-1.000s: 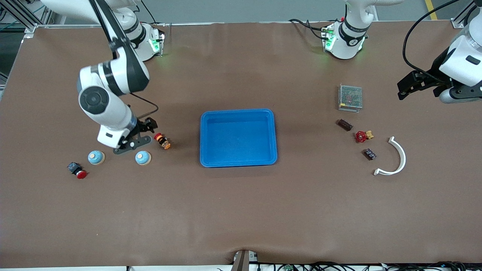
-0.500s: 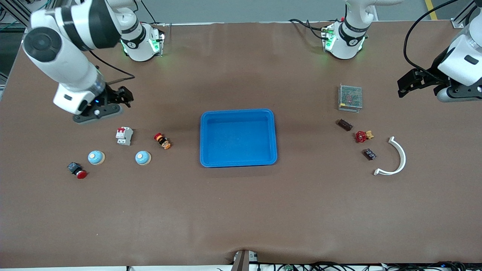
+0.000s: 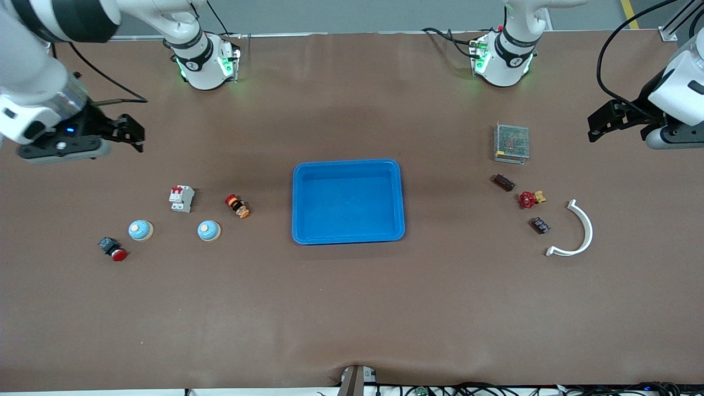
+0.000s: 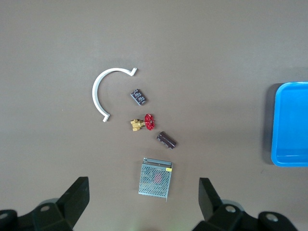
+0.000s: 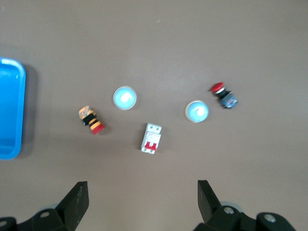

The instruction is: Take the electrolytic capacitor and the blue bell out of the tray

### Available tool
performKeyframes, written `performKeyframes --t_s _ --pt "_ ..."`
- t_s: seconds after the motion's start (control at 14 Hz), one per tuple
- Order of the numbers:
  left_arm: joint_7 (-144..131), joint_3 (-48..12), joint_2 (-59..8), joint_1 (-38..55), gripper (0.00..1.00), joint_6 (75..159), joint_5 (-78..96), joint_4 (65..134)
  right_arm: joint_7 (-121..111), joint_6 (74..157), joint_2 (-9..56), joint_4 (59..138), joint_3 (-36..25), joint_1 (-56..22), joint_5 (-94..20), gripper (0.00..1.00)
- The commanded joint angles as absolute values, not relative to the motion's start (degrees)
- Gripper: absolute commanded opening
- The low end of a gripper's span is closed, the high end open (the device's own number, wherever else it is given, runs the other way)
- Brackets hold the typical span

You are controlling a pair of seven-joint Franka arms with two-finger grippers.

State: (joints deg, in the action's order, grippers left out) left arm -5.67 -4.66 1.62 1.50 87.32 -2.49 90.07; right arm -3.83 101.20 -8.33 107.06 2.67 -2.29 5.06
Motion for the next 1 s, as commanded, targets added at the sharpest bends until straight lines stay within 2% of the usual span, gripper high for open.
performKeyframes --t_s 0.0,0.29,0.93 --pt "-5.2 -4.8 2.9 1.5 1.0 86.5 -2.5 90.3 -3.5 97.4 -4.8 99.0 3.4 0.2 5.2 1.0" --pt "-5.2 -4.7 3.2 1.5 1.0 86.6 -2.4 90.3 -3.7 95.3 0.1 91.2 3.5 4.7 4.0 1.0" --pt "-5.4 -4.7 2.8 1.5 1.0 86.5 -1.8 90.2 -3.5 94.5 -0.2 87.2 3.5 10.2 1.2 1.0"
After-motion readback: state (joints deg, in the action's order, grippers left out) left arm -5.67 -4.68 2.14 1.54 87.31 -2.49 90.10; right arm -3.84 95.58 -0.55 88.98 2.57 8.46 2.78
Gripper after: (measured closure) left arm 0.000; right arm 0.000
